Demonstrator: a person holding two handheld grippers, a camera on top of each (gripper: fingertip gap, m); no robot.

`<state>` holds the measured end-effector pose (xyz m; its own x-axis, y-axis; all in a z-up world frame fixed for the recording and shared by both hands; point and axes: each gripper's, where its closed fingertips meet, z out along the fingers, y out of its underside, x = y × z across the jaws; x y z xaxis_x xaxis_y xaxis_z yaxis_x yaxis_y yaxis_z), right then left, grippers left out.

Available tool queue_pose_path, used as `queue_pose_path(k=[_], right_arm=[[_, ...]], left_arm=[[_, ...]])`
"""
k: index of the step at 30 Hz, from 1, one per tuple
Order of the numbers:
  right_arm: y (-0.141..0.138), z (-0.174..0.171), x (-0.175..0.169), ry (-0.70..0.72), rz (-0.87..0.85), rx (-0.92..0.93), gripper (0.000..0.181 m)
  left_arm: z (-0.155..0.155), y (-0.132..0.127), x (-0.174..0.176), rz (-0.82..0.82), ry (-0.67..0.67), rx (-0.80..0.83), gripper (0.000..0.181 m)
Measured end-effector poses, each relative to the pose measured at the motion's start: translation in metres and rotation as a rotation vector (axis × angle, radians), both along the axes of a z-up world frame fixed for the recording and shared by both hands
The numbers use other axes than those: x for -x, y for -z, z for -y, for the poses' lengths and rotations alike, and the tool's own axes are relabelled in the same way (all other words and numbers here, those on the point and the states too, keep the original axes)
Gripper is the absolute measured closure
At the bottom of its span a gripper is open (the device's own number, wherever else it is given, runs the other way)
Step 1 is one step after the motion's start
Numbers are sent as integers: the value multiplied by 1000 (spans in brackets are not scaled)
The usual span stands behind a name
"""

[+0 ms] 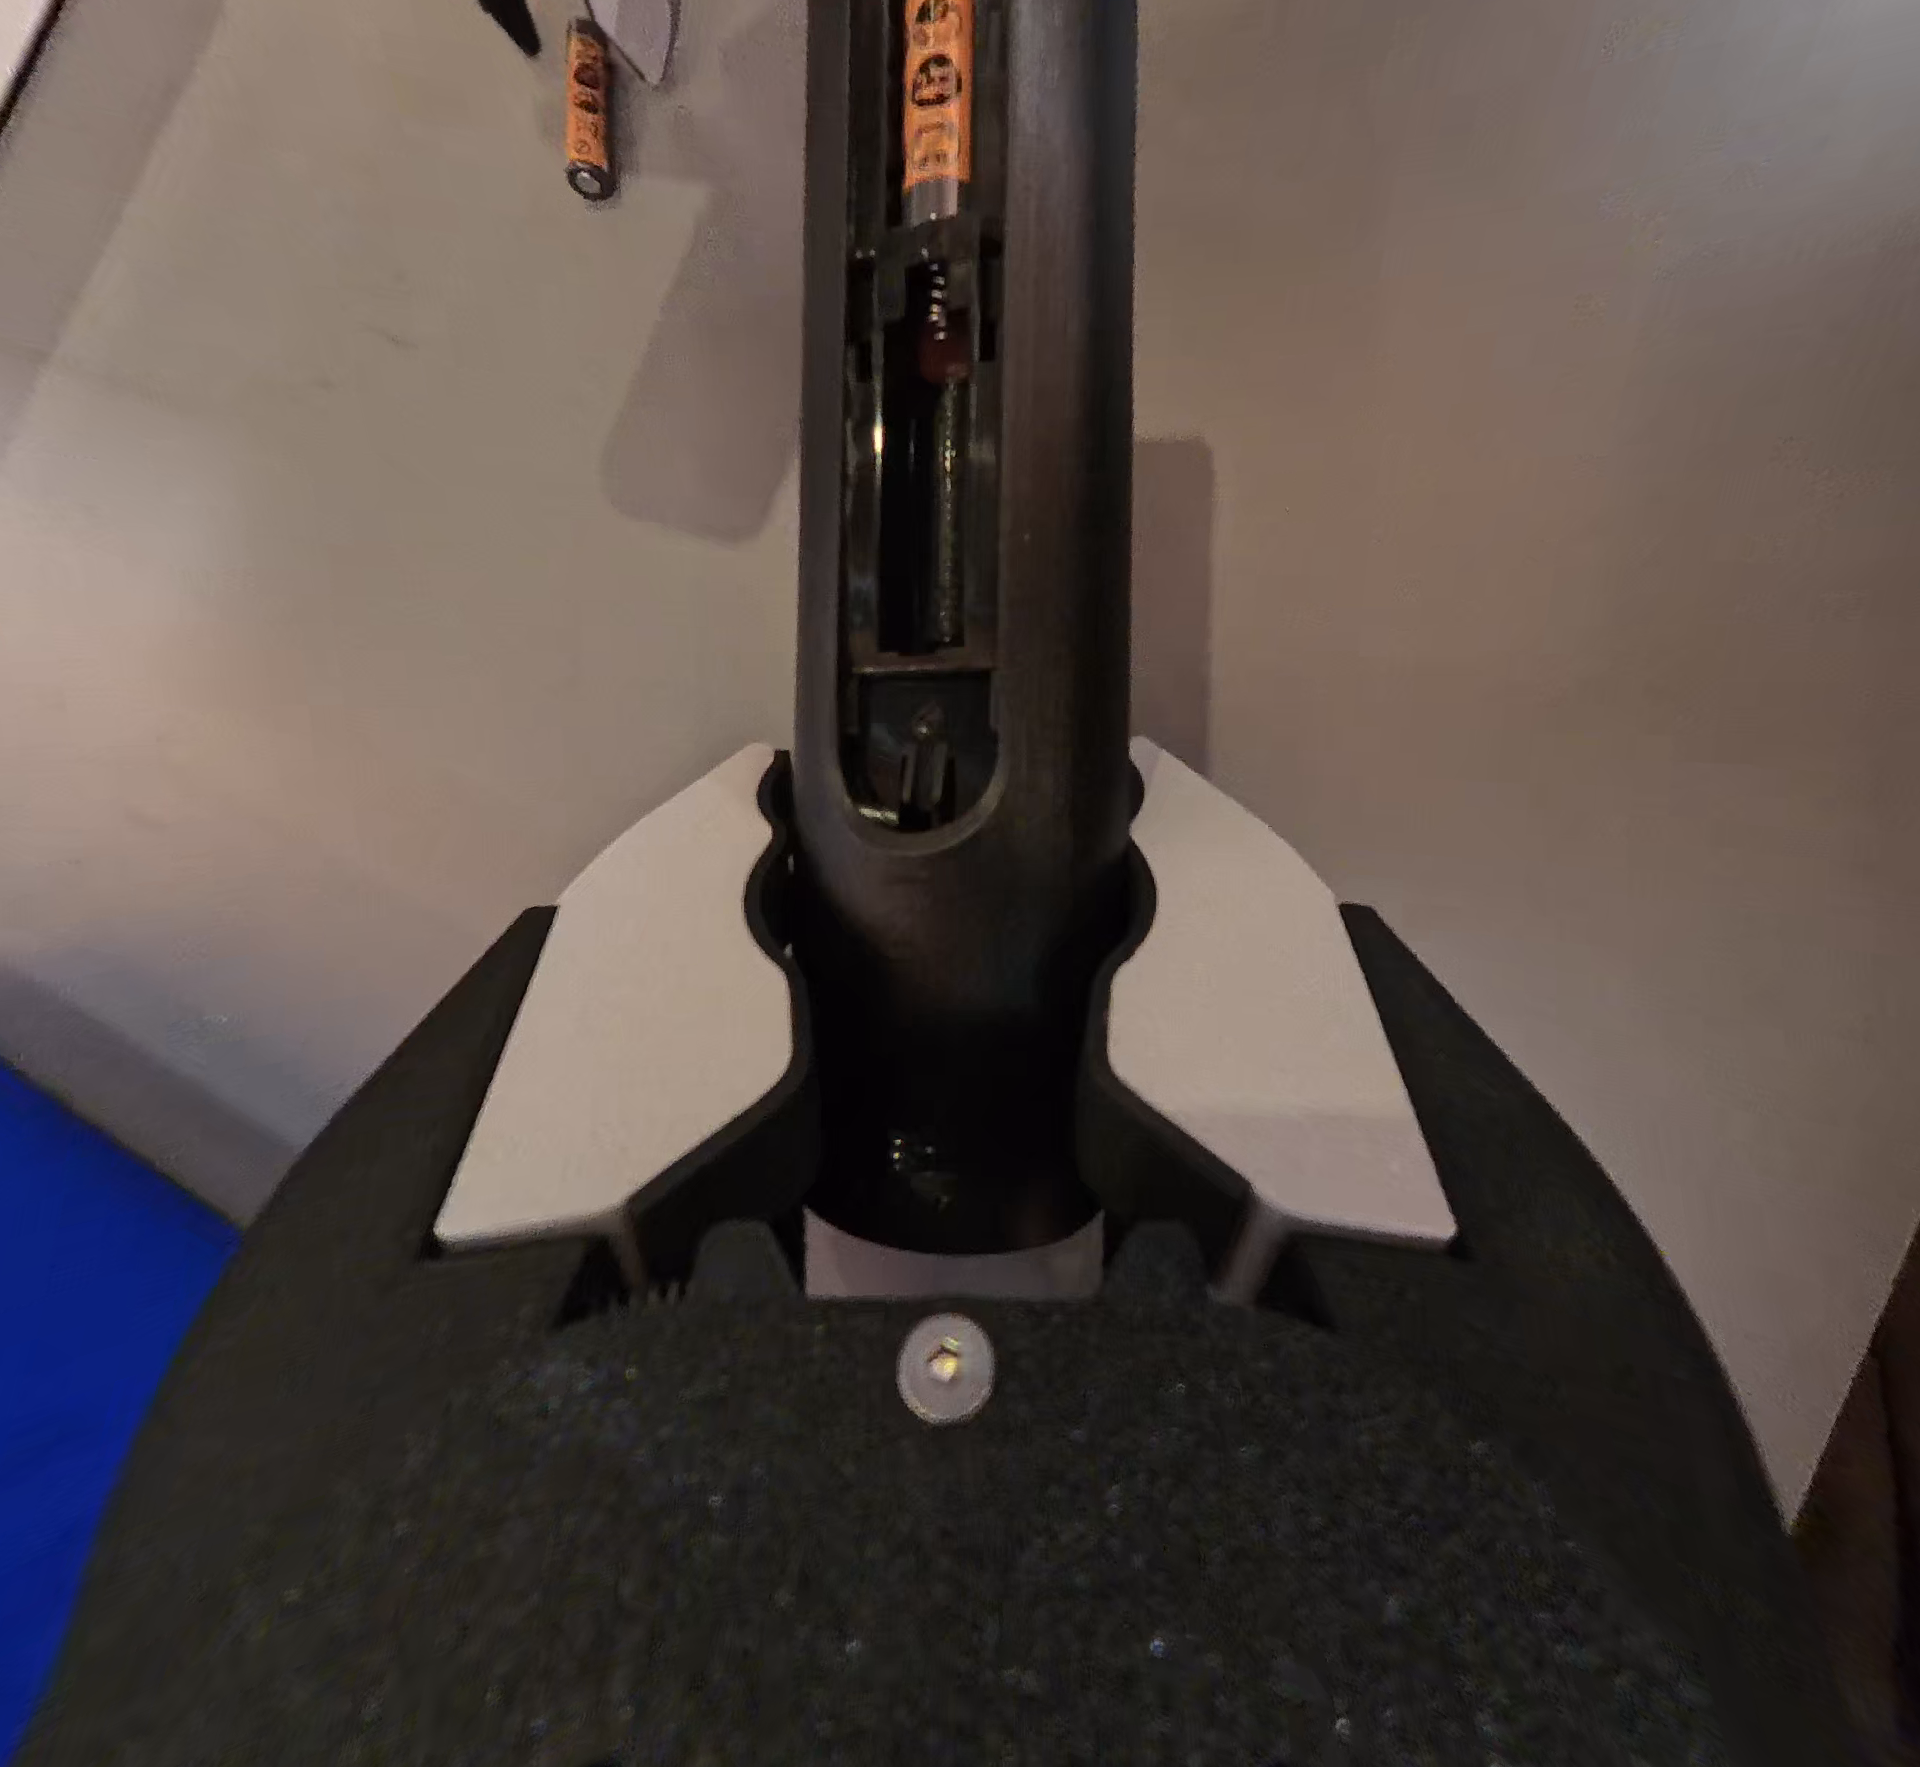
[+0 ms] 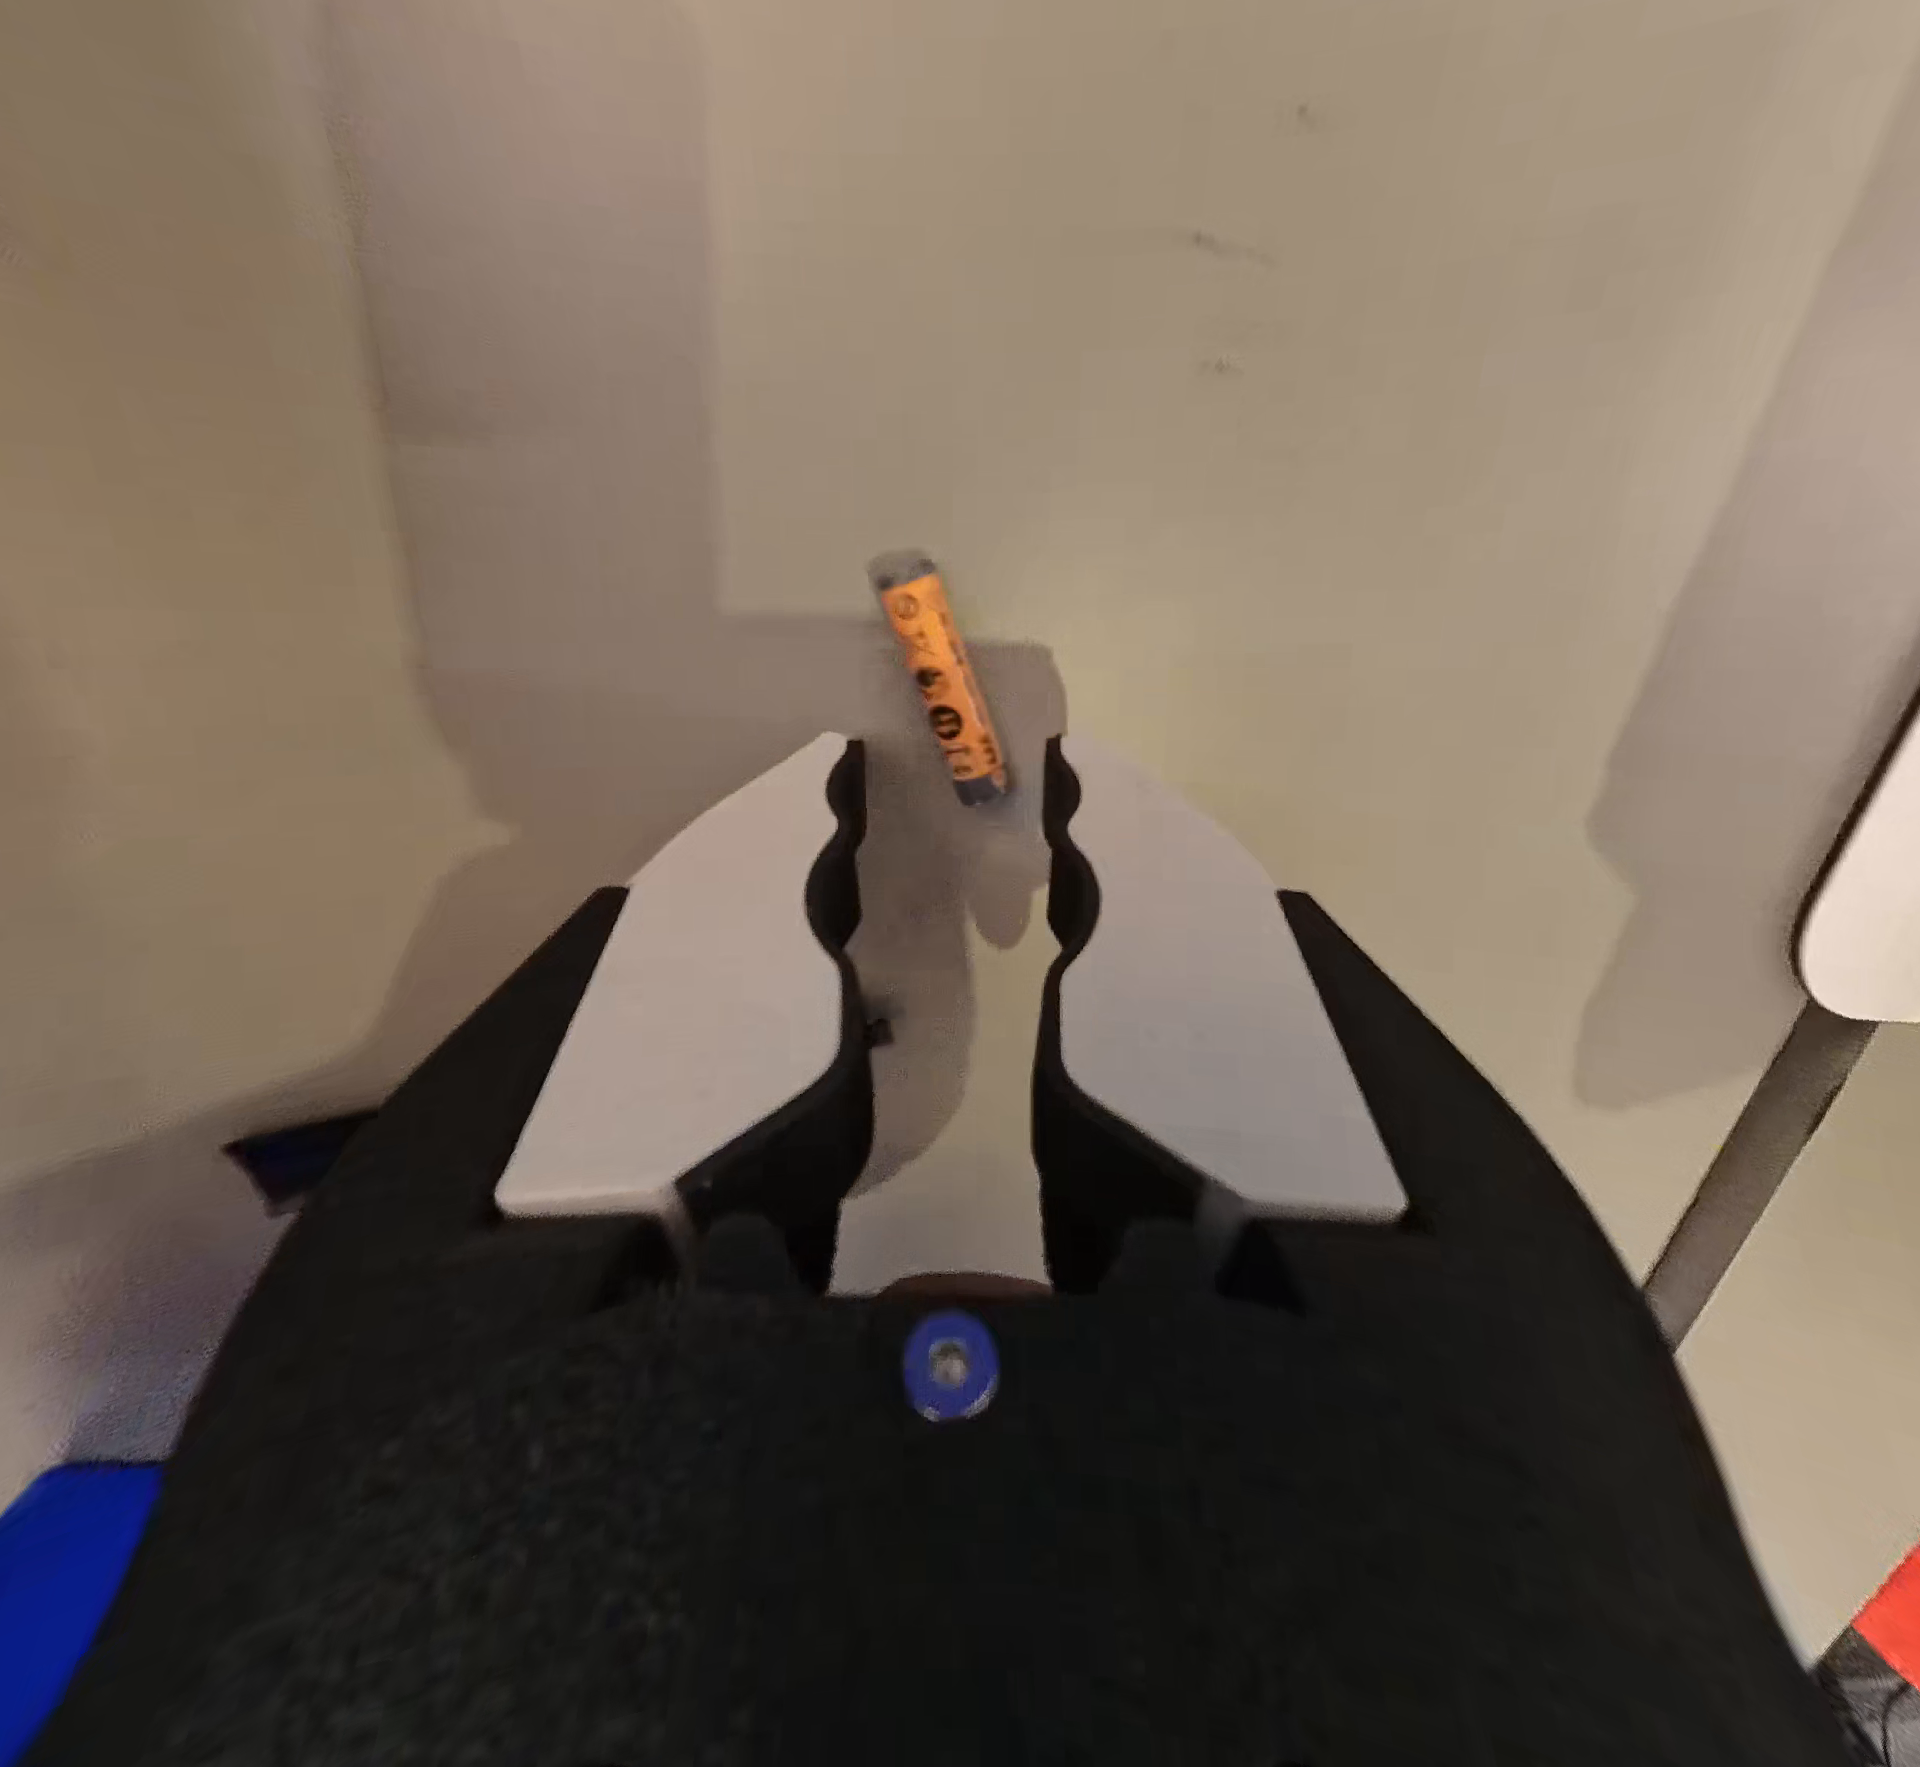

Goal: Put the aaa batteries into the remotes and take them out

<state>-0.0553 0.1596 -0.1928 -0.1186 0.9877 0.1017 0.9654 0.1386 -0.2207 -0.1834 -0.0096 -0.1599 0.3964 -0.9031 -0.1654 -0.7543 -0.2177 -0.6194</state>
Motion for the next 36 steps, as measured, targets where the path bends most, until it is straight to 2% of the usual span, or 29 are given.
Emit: queue_pose_path(k=[8, 11, 15, 17, 20, 24, 28, 36], right_arm=[[6, 0, -1, -12, -62, 80, 155], [5, -1, -5, -29, -55, 74, 170], [-15, 8, -20, -40, 0, 81, 171], [-31, 19, -33, -49, 86, 104, 171], [-48, 26, -60, -58, 339, 46, 171], [-44, 34, -61, -90, 465, 3, 171], [-27, 39, -42, -96, 388, 14, 171], [-11, 44, -1, -46, 108, 65, 171]], left_arm=[[-1, -4, 3, 25, 0, 6, 124], [-1, -1, 4, 14, 1, 12, 124], [0, 1, 4, 2, 8, 12, 124], [0, 1, 2, 5, 11, 12, 124], [0, 1, 1, 2, 15, 12, 124], [1, 2, -1, -1, 22, 12, 124], [4, 3, -1, -3, 25, 15, 124], [6, 2, -3, 0, 32, 14, 124]])
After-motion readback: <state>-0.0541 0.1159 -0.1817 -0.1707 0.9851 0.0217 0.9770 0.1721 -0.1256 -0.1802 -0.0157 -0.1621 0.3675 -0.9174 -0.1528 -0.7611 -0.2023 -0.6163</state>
